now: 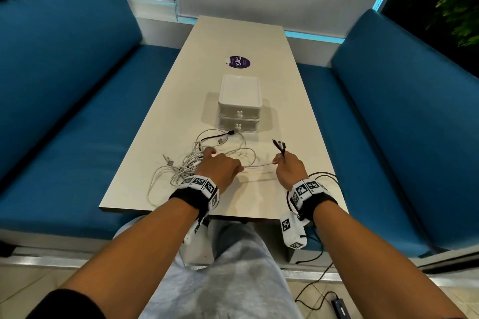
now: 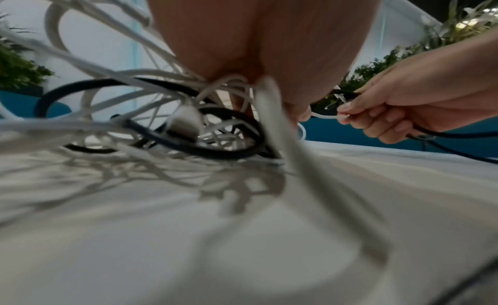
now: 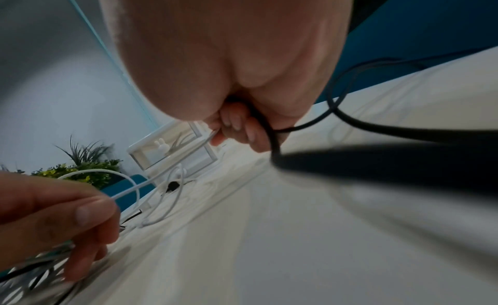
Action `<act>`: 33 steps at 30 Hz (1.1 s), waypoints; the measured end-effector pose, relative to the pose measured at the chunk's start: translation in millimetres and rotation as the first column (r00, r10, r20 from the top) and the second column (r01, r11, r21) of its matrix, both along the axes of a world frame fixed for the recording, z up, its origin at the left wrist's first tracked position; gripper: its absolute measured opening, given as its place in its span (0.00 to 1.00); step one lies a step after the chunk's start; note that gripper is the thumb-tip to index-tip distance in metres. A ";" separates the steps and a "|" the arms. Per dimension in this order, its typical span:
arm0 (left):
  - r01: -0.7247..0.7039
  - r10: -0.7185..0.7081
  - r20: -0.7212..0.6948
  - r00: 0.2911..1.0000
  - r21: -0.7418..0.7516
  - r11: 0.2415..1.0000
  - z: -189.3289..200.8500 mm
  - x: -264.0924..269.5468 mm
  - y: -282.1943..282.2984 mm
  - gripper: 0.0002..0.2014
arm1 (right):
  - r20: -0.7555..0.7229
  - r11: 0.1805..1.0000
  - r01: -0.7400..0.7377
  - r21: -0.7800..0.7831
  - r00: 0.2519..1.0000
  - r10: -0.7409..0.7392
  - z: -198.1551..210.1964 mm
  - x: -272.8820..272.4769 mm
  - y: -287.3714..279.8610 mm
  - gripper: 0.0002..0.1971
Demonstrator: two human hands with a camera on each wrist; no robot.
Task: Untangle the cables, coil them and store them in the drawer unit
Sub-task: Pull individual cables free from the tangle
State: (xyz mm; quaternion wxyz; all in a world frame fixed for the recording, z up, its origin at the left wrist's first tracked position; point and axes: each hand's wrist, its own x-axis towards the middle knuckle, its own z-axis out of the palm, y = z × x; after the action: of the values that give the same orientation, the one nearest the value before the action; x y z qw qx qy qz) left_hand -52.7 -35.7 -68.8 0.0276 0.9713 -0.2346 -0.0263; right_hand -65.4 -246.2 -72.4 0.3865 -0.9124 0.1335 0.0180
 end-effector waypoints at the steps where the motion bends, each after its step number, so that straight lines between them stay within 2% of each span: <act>1: 0.014 -0.015 0.012 1.000 0.019 1.000 -0.2 -1.2 -1.4 0.18 | -0.004 1.000 -0.012 0.019 1.000 0.012 -1.4 -0.5 -0.3 0.17; 6: 0.040 -0.047 0.054 0.997 0.116 0.992 -9.2 -5.2 -9.4 0.15 | 0.050 0.968 -0.083 0.238 0.996 0.073 -3.4 3.2 14.8 0.18; 8: 0.044 -0.052 0.066 0.996 0.129 0.991 -12.4 -4.8 -11.3 0.14 | 0.091 0.955 -0.160 0.248 0.986 0.142 4.1 2.2 26.1 0.20; 11: 0.052 -0.064 0.079 0.995 0.136 0.989 -15.3 -2.8 -11.9 0.17 | 0.103 0.935 -0.236 0.264 0.971 0.216 12.3 1.4 48.2 0.18; 16: 0.094 -0.104 0.062 0.993 0.148 0.985 -19.0 -1.0 -8.1 0.19 | 0.036 0.935 -0.340 0.105 0.940 0.338 13.9 1.8 66.8 0.17; 19: 0.158 -0.166 0.055 0.985 0.120 0.980 -15.1 -2.3 -4.2 0.17 | -0.028 0.920 -0.391 -0.031 0.920 0.391 18.6 0.6 61.3 0.18; 24: 0.176 -0.179 0.072 0.981 0.042 0.983 -17.5 0.4 2.7 0.10 | -0.100 0.845 -0.471 -0.254 0.882 0.461 24.3 3.6 45.3 0.19; 27: 0.173 -0.174 0.061 0.983 0.027 0.985 -17.4 3.5 7.4 0.08 | -0.147 0.826 -0.427 -0.367 0.904 0.402 24.3 -0.8 17.7 0.18; 30: 0.163 -0.166 0.069 0.984 0.048 0.985 -14.8 3.9 9.4 0.08 | -0.201 0.817 -0.334 -0.469 0.942 0.269 18.9 -5.2 -10.1 0.17; 33: 0.142 -0.146 0.057 0.988 0.076 0.987 -15.4 2.1 2.5 0.11 | -0.216 0.876 -0.224 -0.427 0.966 0.142 15.1 -4.1 -17.1 0.18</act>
State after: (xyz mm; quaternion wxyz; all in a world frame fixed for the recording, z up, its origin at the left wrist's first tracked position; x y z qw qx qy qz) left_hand -50.6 -33.2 -84.1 -0.0164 0.9526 -0.3038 -0.0063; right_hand -69.6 -263.3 -57.4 0.1492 -0.9799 0.0810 0.1046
